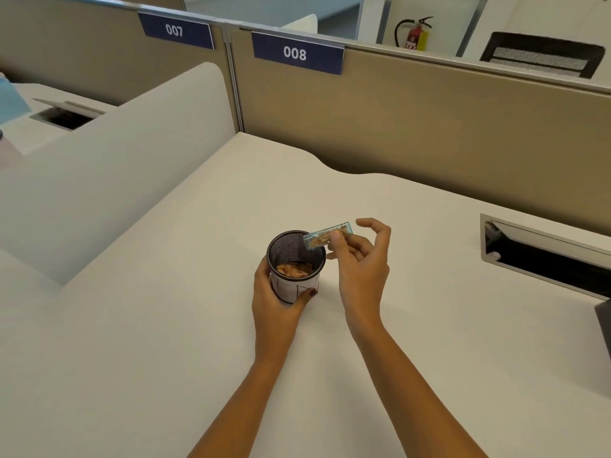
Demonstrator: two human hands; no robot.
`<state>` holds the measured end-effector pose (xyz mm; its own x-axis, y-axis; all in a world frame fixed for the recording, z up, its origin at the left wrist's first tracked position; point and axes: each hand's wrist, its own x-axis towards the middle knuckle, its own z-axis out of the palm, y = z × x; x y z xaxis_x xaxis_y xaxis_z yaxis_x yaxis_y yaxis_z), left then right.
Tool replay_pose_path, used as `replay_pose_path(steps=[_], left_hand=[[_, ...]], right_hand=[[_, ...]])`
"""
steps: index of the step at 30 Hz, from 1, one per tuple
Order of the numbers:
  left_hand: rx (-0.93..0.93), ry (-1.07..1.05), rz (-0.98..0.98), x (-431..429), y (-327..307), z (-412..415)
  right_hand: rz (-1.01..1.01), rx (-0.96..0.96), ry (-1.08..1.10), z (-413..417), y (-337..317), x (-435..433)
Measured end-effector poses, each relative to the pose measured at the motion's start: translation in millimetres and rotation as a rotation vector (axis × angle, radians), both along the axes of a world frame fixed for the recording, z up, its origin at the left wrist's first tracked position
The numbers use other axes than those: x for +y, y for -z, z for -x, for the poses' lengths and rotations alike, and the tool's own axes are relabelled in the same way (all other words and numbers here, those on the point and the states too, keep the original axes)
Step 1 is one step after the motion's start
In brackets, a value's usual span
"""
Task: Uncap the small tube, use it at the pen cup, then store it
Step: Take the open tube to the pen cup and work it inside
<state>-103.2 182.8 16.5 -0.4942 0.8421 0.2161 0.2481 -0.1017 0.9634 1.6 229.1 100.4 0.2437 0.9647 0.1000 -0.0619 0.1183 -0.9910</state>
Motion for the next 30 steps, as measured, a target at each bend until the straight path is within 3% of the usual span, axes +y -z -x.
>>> replay_pose_path(steps=[15,27,30], left_hand=[[0.015,-0.008,-0.004,0.9,1.0,-1.2],[-0.017,-0.009,0.02,0.9,-0.1,-1.7],[-0.011,-0.011,0.008,0.7,0.8,-1.7]], right_hand=[[-0.057,-0.136,0.014,-3.5,4.9,2.0],[-0.316,-0.409,-0.072,-1.9,8.2,-1.5],[-0.337,-0.395,-0.078,0.4,7.6,-2.8]])
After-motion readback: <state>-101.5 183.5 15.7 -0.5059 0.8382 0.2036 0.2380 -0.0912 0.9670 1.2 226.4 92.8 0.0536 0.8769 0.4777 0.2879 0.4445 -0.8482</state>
